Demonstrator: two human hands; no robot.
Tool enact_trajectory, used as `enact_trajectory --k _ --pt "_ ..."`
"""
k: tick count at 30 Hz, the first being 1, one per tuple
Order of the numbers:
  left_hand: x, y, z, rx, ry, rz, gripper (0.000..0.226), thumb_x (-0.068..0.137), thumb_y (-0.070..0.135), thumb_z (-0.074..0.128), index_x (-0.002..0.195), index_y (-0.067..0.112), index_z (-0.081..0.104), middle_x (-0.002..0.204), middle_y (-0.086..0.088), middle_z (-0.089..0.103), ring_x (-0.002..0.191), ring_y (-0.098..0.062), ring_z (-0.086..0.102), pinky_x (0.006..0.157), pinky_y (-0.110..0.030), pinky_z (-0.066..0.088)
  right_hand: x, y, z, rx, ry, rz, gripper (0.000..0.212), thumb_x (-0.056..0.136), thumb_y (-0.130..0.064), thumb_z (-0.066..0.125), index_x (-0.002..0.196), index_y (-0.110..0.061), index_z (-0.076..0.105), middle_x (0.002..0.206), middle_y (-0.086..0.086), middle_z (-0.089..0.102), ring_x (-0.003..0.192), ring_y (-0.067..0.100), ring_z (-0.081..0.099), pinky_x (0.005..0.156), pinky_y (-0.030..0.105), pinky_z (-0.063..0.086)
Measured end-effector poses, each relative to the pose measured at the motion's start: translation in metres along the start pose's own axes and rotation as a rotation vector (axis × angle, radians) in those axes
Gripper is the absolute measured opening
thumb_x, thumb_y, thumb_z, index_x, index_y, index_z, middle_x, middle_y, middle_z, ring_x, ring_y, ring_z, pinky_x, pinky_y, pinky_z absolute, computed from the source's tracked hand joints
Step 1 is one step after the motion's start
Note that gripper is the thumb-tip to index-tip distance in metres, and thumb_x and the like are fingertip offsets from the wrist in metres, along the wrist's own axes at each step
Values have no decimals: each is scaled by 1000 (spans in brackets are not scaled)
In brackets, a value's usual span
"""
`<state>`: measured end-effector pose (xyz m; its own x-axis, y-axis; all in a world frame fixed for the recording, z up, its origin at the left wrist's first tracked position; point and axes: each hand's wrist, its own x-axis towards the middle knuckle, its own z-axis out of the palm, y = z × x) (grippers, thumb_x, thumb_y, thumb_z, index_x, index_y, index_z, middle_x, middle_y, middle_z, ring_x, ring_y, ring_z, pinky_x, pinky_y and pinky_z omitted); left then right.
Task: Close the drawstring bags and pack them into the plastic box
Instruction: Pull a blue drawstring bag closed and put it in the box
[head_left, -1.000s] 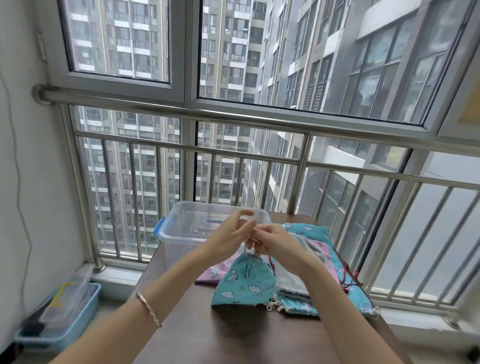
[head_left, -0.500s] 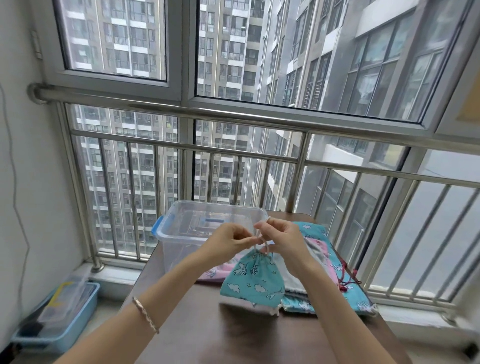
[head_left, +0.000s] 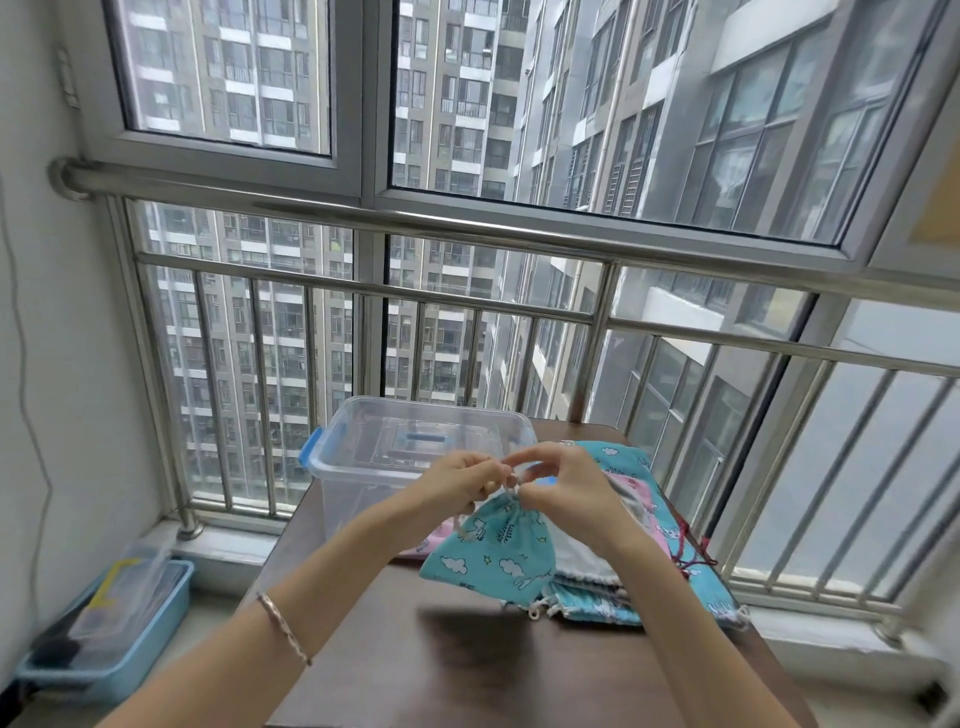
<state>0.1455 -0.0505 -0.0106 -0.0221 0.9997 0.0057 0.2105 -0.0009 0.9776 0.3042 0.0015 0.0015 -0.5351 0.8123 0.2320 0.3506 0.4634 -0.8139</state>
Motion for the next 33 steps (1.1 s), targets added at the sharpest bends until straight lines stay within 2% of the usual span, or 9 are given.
enact_trajectory --k 4,6,8,12,14,18,23,27,33 --pt "0 -2 -1 107 -2 27 21 93 27 56 75 18 63 61 9 45 57 -6 38 55 -17 31 1 -5 1 -114 49 -90 13 77 -6 67 79 -17 75 69 -4 72 63 2 65 60 18 52" --pt "-1 0 -4 146 10 62 22 93 27 57 74 18 64 57 13 46 53 -3 37 52 -15 30 3 -3 1 -60 36 -64 15 77 -2 61 76 -15 69 69 0 72 61 6 64 62 25 53" --pt "-2 2 -7 196 26 95 21 94 26 57 77 16 65 55 13 48 51 -5 37 51 -17 29 5 -1 -1 139 -45 9 13 74 2 56 79 -10 60 71 9 67 65 16 61 66 36 51" --pt "-6 2 -9 248 49 166 27 97 25 52 87 3 64 70 -3 50 65 -18 39 59 -25 32 9 3 -6 647 -260 117 22 78 15 51 83 -6 48 70 8 61 63 17 58 64 26 47" --pt "-6 0 -9 253 54 195 29 98 25 50 85 4 64 75 -7 55 70 -19 44 66 -30 37 10 5 -5 737 -280 118 25 81 17 53 89 -6 49 74 10 60 66 19 58 63 25 47" --pt "-3 -6 -11 285 58 187 28 98 29 50 83 12 65 80 -11 62 73 -19 51 70 -35 40 5 4 2 499 -184 63 27 81 8 67 100 -5 52 79 9 65 71 19 63 63 25 49" --pt "-4 -2 -11 233 30 130 25 99 21 49 98 4 66 69 9 59 50 9 50 53 -7 37 -1 -3 9 252 -105 -45 26 79 -6 77 103 -12 68 81 2 70 70 8 64 60 20 50" --pt "-3 -3 -15 83 35 55 22 100 24 48 93 13 66 60 16 53 56 -1 42 54 -14 33 -3 0 8 394 -123 -54 30 81 2 73 108 -11 72 90 10 75 79 15 68 66 23 52" --pt "-6 -7 -14 -99 -62 48 23 98 23 50 84 16 67 62 10 54 53 -3 38 53 -15 31 -1 3 14 233 -4 -117 29 80 3 69 102 -16 74 90 1 74 80 10 68 60 23 55"
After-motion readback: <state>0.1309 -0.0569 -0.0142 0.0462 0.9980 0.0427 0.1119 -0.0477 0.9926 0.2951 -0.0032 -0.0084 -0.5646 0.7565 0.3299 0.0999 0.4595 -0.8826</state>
